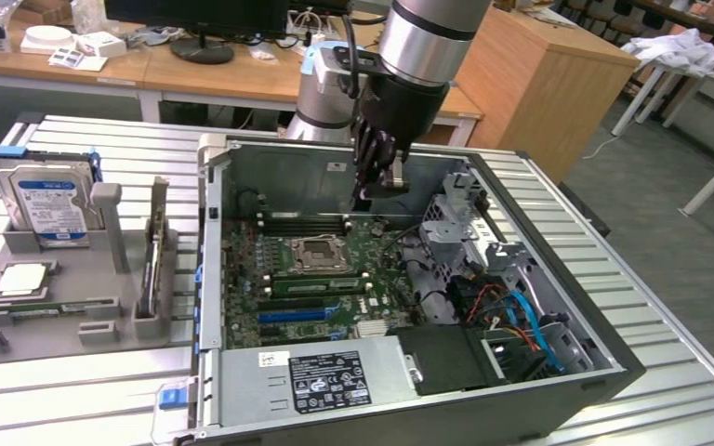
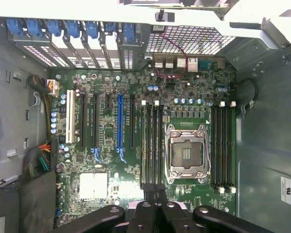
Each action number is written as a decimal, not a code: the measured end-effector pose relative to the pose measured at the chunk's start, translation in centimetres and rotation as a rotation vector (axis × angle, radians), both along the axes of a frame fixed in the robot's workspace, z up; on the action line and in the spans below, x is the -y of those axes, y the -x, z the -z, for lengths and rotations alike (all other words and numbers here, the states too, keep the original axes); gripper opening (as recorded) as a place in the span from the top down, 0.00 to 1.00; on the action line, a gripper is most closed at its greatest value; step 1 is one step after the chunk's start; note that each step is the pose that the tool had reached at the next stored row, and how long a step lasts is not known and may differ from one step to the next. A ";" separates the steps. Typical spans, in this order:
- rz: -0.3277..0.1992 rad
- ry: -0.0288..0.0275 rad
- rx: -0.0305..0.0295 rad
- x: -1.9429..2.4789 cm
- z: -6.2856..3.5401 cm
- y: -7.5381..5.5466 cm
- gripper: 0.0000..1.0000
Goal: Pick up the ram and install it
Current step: 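Press down the ram until it locks into place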
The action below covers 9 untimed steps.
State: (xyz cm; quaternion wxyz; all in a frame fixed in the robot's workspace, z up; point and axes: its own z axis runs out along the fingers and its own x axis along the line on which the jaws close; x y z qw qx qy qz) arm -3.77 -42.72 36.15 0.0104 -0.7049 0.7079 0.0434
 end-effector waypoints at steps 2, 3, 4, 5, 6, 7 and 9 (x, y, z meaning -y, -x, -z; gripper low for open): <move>0.000 0.0000 0.0000 0.00 0.00 -0.1 0.89; 0.000 0.0002 -0.0001 0.00 -0.01 -0.3 0.89; 0.000 0.0001 -0.0001 0.00 -0.01 -0.4 0.89; 0.000 0.0001 0.0000 0.00 0.00 -0.5 0.89; 0.000 0.0000 0.0000 0.00 0.00 -0.7 0.89; 0.000 0.0001 -0.0002 0.00 -0.01 -0.9 0.89; 0.000 0.0000 -0.0005 0.00 0.00 -1.5 0.89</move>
